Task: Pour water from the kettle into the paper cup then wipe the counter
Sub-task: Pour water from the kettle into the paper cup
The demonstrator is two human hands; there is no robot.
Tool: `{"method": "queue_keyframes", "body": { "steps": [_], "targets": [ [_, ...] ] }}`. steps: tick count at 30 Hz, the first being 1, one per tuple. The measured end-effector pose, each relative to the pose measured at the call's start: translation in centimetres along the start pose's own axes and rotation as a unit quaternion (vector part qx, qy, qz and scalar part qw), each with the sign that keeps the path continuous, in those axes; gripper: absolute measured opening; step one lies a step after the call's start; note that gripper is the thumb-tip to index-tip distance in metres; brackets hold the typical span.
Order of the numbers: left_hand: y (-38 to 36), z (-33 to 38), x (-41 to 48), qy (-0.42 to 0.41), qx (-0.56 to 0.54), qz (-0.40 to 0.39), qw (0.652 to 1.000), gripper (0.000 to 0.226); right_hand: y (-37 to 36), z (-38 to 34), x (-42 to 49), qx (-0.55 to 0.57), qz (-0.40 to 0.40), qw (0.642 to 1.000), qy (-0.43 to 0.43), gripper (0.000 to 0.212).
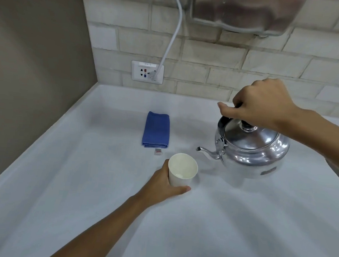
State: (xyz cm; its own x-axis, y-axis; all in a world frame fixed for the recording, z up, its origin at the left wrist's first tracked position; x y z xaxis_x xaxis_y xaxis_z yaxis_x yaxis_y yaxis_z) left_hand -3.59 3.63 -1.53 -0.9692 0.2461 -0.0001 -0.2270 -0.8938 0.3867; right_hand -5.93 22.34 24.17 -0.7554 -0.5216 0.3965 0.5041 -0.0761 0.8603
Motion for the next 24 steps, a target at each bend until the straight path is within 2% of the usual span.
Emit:
{"method": "queue_keyframes", "body": {
  "steps": [24],
  "targets": [
    [0.1,0.2,-0.1,-0.009,-0.006,0.004,1.000,0.075,1.8,-2.3,0.8,-0.053,-0.024,0.997,0.049,0.058]
  ]
}}
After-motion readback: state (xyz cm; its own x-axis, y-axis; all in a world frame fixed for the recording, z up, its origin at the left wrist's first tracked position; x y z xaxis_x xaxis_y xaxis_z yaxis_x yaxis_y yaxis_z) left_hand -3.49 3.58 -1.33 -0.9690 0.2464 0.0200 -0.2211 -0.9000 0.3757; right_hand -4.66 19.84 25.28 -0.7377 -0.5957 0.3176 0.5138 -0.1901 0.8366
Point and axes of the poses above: each hand's wrist, its own x-axis towards the middle knuckle, its own y-axis out of the back of the hand, z = x × y, the point moved 2 cm from there along x, towards the middle knuckle, and after that the axes turned 4 degrees about y, right-handed, at the moved point
